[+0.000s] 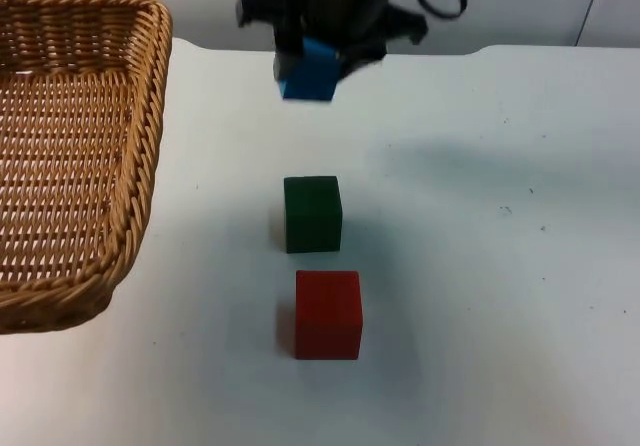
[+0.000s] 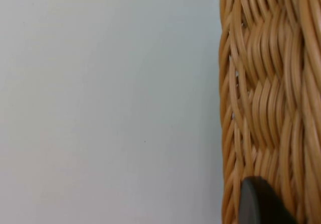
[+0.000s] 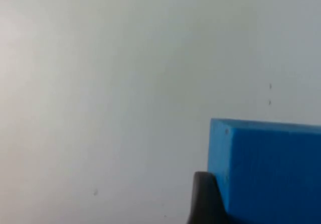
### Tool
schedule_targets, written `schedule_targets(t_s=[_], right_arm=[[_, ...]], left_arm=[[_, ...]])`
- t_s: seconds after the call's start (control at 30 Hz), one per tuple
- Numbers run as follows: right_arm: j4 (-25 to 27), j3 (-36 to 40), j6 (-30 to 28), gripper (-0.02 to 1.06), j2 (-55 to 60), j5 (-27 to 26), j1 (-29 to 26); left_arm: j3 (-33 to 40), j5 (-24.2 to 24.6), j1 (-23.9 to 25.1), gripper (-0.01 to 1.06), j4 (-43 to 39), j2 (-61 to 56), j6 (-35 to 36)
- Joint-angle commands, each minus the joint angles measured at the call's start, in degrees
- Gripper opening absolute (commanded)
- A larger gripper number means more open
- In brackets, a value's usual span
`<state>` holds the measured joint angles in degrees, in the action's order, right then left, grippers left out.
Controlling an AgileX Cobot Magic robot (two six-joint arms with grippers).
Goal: Pick up the basket with the left hand and place the blue cube into the basket with the right hand.
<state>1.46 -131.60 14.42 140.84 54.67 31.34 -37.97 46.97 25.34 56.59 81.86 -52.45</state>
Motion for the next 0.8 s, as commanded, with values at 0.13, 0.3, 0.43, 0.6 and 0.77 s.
schedule_targets(t_s=[0.13, 0.3, 0.43, 0.6, 0.77], right_arm=[[-0.1, -5.4, -8.0, 0.00, -8.8, 5.1, 2.6], [-0.1, -9.4, -13.0, 0.00, -13.8, 7.3, 7.7], [-0.1, -9.5, -14.4, 0.00, -14.6, 7.4, 13.1], [-0.1, -9.4, -15.0, 0.00, -12.4, 6.6, 17.5], [2.7, -9.2, -14.9, 0.00, -8.9, 5.9, 20.5]], left_arm=[[0.2, 0.8, 0.2, 0.00, 1.6, -0.5, 0.1], [0.2, 1.0, 0.2, 0.00, 1.6, -0.5, 0.1], [0.2, 1.1, 0.2, 0.00, 1.6, -0.5, 0.1], [0.2, 1.2, 0.2, 0.00, 1.6, -0.5, 0.1], [0.2, 1.2, 0.2, 0.00, 1.9, -0.5, 0.1]])
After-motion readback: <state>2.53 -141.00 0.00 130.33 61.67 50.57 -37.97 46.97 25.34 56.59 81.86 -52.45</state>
